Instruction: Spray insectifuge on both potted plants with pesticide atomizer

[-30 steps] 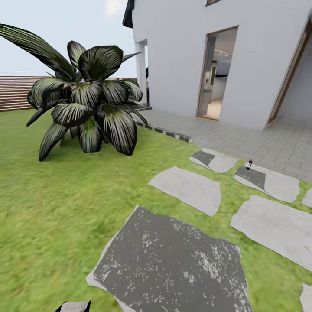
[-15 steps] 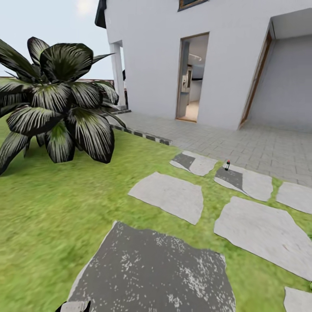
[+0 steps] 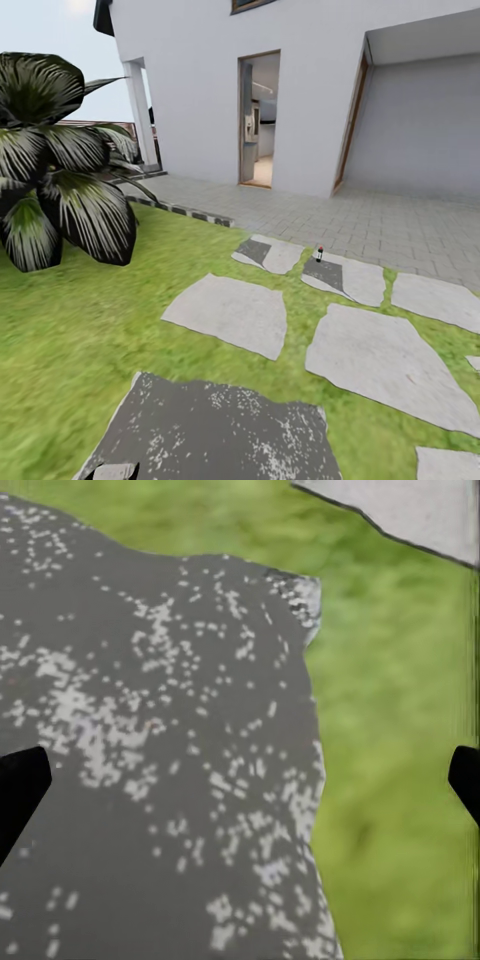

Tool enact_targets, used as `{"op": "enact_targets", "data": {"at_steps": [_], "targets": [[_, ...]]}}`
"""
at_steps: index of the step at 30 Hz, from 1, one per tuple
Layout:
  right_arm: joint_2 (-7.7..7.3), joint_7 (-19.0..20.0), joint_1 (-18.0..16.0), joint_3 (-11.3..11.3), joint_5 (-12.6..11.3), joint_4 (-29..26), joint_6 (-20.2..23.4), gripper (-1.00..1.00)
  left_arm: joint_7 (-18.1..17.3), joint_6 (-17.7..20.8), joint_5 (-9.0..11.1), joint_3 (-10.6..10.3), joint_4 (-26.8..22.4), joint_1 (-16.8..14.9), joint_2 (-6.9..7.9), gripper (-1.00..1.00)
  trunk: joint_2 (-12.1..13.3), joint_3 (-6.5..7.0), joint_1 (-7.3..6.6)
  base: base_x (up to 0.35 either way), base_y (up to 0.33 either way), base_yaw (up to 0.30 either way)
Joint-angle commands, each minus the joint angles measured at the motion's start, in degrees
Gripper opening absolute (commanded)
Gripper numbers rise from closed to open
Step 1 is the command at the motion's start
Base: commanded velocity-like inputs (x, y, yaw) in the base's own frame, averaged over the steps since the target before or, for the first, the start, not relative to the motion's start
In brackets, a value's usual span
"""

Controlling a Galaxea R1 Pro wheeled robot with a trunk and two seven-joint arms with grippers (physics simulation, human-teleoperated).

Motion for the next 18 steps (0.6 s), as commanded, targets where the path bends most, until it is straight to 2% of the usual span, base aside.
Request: {"op": "enact_targets", "data": {"at_steps": [1,18], "targets": [[0.03,-0.19,-0.06,-0.16,0.61,0.08,-0.16,1.0,-0.56,-0.11,0.02,0.48,0.02,-0.02,-0.02,1.0,-0.02,-0.05,0.02,0.338,-0.008,-0.288],[0.1,-0.18,-0.1,-0.14,0.63,0.14,-0.16,1.0,-0.56,-0.11,0.02,0.48,0.03,-0.02,-0.02,1.0,-0.02,-0.05,0.02,0.338,-0.001,-0.288]]}}
